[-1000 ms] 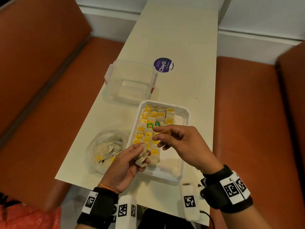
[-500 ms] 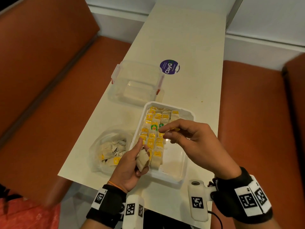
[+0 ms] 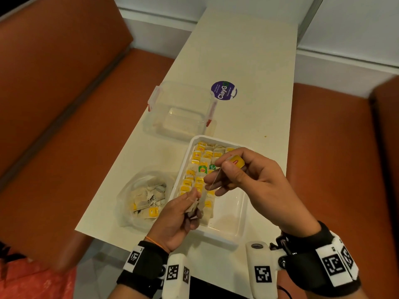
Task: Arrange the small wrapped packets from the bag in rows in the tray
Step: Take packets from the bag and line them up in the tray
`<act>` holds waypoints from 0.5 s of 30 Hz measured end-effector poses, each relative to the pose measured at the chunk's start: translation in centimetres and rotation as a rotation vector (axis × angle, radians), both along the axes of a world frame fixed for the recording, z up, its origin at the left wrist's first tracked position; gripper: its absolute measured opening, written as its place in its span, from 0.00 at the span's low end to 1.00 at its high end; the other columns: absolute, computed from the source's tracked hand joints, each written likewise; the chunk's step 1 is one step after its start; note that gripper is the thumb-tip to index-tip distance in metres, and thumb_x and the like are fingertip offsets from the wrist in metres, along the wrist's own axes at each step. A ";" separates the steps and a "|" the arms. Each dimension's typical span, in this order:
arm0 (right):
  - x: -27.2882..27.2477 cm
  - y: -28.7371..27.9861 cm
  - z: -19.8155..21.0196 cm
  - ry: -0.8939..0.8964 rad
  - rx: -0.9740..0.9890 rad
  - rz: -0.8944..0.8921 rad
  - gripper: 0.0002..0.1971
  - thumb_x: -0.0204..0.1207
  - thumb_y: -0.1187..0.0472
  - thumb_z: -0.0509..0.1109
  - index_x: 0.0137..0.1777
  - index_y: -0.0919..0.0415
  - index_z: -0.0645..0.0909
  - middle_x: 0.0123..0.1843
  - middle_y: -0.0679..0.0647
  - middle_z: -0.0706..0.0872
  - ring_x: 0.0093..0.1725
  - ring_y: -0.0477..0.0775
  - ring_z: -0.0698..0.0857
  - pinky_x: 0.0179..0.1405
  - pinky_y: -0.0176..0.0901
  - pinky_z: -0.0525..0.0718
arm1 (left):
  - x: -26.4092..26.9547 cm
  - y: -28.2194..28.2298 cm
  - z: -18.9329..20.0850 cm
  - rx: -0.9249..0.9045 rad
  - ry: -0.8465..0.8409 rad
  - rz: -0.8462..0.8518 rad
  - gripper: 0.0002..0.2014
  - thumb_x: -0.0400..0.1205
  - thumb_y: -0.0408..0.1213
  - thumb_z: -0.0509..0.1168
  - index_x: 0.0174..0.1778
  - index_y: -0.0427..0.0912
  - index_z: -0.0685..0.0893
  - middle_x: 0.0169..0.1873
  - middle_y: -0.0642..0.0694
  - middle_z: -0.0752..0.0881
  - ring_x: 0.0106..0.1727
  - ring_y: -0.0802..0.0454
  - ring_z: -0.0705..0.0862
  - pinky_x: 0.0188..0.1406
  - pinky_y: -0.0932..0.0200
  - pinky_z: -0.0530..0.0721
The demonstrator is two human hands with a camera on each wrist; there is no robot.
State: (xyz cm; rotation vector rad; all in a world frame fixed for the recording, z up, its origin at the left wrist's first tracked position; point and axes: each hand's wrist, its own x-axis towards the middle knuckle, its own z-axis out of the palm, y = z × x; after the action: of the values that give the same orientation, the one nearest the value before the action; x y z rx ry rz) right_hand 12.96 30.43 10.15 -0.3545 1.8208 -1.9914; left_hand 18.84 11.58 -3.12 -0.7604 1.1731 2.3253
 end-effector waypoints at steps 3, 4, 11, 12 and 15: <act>-0.3 0.2 0.4 0.020 0.002 -0.046 0.10 0.88 0.63 0.63 0.60 0.68 0.82 0.49 0.65 0.94 0.48 0.67 0.95 0.49 0.57 0.94 | 0.0 -0.7 -0.3 -0.078 0.064 -0.019 0.12 0.84 0.38 0.70 0.62 0.41 0.90 0.46 0.43 0.89 0.35 0.54 0.83 0.22 0.64 0.72; -0.3 0.3 0.5 0.025 0.006 -0.059 0.11 0.87 0.62 0.63 0.60 0.69 0.82 0.49 0.65 0.94 0.48 0.67 0.95 0.49 0.58 0.94 | 0.0 -0.8 -0.3 -0.099 0.078 -0.029 0.11 0.86 0.36 0.69 0.63 0.43 0.91 0.46 0.44 0.89 0.35 0.55 0.82 0.21 0.64 0.70; -0.6 0.3 1.2 -0.002 0.000 -0.061 0.12 0.88 0.63 0.62 0.60 0.71 0.81 0.48 0.66 0.94 0.46 0.66 0.95 0.49 0.54 0.94 | -0.6 -0.7 1.4 -0.163 0.316 -0.273 0.24 0.82 0.47 0.73 0.76 0.61 0.85 0.41 0.49 0.81 0.33 0.55 0.69 0.25 0.58 0.58; -0.5 0.2 1.2 -0.006 -0.001 -0.063 0.12 0.87 0.62 0.62 0.60 0.71 0.81 0.48 0.66 0.94 0.46 0.66 0.95 0.49 0.54 0.94 | -0.8 -0.5 1.9 -0.208 0.351 -0.313 0.25 0.81 0.42 0.76 0.75 0.63 0.85 0.42 0.49 0.81 0.33 0.54 0.70 0.25 0.58 0.61; -0.4 0.1 1.1 -0.020 -0.006 -0.055 0.13 0.87 0.61 0.63 0.61 0.71 0.81 0.49 0.68 0.94 0.48 0.68 0.95 0.49 0.53 0.94 | -1.3 0.1 2.7 -0.406 0.459 -0.422 0.24 0.75 0.38 0.84 0.64 0.62 0.89 0.43 0.48 0.83 0.42 0.54 0.81 0.37 0.58 0.81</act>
State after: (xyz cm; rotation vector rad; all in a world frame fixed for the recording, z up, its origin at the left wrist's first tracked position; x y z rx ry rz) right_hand 12.55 30.51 11.27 -0.2881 1.8314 -2.0297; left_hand 17.59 11.71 -0.44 -0.0616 1.8350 1.9727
